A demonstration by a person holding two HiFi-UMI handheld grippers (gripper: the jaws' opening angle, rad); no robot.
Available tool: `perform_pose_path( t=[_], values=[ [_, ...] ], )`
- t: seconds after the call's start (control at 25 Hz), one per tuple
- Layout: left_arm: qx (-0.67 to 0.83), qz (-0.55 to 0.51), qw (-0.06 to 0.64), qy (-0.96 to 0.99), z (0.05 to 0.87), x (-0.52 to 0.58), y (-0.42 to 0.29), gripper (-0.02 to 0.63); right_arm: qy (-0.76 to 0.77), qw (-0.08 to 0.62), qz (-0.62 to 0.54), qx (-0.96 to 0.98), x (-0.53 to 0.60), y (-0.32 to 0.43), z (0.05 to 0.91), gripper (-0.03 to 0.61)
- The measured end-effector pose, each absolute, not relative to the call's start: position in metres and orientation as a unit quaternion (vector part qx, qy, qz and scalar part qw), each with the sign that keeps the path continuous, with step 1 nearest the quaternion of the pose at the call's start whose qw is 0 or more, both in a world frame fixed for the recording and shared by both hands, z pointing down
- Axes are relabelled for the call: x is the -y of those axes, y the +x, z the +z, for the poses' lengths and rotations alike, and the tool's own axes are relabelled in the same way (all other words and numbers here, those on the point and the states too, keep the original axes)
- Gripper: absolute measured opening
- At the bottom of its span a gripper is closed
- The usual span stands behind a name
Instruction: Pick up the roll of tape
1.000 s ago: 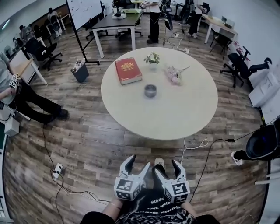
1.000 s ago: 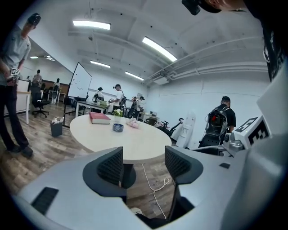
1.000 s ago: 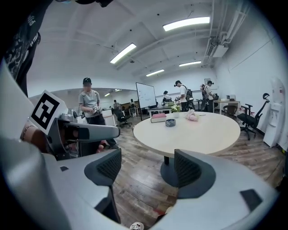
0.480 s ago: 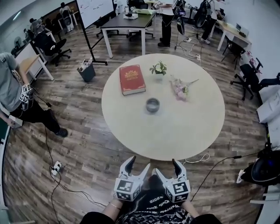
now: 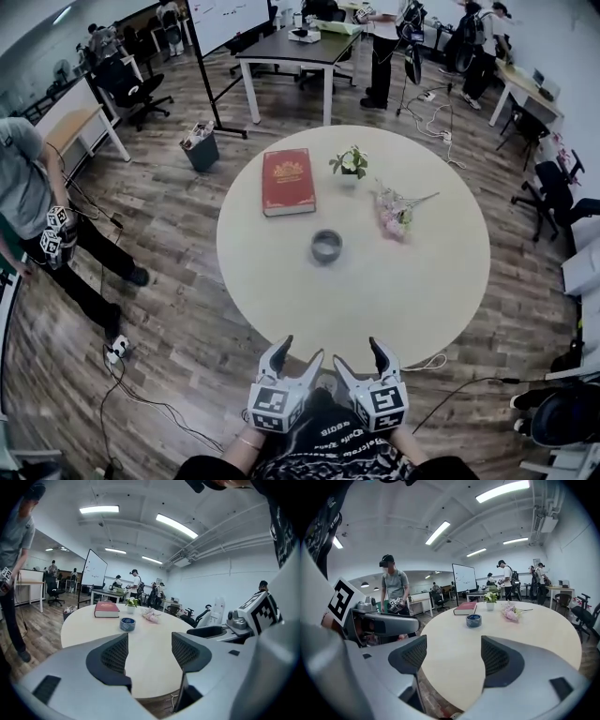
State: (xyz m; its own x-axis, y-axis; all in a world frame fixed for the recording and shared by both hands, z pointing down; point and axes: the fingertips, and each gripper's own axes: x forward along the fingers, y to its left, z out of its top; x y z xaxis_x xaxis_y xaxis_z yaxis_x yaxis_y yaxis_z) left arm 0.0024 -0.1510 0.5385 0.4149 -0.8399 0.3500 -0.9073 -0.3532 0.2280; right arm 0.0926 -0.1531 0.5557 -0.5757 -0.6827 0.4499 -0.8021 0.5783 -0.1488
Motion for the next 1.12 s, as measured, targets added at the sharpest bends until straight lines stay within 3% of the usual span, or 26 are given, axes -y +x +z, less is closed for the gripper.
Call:
perform_pose_path(
  t=[0.68,1.12],
  values=[
    [0.542,0.091,0.200,0.811,0.535,0.192,-0.015,0.310,0.457,0.140,0.189,0.858,0.282,0.106,0.526,0.344],
    [0.553,0.092,0.207,0.801,0.540,0.217,-0.037,0.310,0.426,0.216,0.162,0.863,0.397,0.076,0.530,0.341]
  ],
)
